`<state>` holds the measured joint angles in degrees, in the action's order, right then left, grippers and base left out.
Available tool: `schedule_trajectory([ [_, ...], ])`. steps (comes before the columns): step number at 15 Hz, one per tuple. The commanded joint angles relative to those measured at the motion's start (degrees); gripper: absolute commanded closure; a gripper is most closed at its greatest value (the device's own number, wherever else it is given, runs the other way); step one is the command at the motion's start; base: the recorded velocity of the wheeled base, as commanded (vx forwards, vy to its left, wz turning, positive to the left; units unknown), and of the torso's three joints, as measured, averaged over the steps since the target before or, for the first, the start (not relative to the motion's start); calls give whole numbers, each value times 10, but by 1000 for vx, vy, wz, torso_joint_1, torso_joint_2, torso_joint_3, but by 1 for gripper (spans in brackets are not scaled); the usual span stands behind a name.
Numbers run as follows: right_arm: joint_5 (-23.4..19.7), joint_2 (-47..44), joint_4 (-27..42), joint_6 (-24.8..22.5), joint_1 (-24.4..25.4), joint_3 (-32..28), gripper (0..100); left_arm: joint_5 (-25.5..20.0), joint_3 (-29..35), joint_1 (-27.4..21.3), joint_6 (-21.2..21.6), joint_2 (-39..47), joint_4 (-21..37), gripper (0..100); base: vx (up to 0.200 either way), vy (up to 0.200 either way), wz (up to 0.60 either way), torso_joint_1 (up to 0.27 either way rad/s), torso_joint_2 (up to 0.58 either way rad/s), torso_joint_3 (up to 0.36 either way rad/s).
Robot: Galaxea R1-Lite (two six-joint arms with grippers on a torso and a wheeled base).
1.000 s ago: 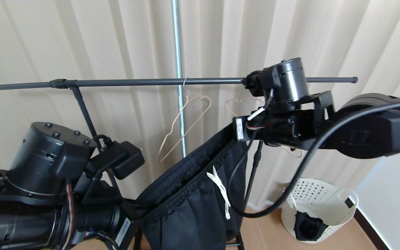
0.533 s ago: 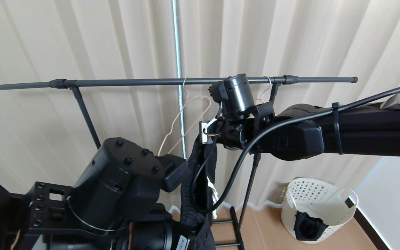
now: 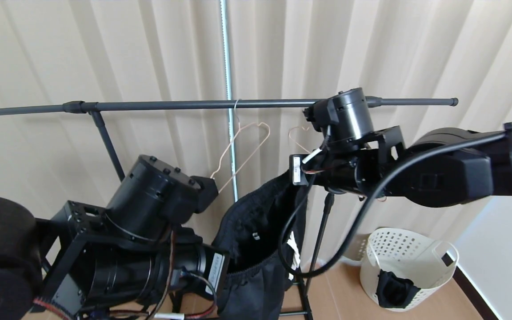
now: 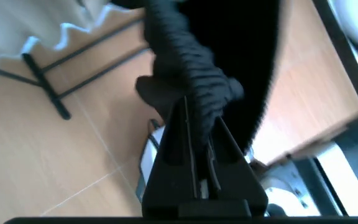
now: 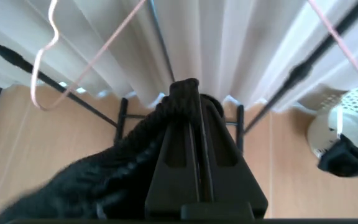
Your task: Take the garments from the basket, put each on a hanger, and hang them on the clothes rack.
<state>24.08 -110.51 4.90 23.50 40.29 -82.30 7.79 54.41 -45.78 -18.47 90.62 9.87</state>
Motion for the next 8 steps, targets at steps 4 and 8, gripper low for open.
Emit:
schedule_trajectory([
  [4,2,169,6,-80,-1,182,100,1,154,100,31,90,1,100,0,0,0,0,0,0],
  [8,4,186,85,-133,-3,193,100,2,241,104,41,133,1,100,0,0,0,0,0,0],
])
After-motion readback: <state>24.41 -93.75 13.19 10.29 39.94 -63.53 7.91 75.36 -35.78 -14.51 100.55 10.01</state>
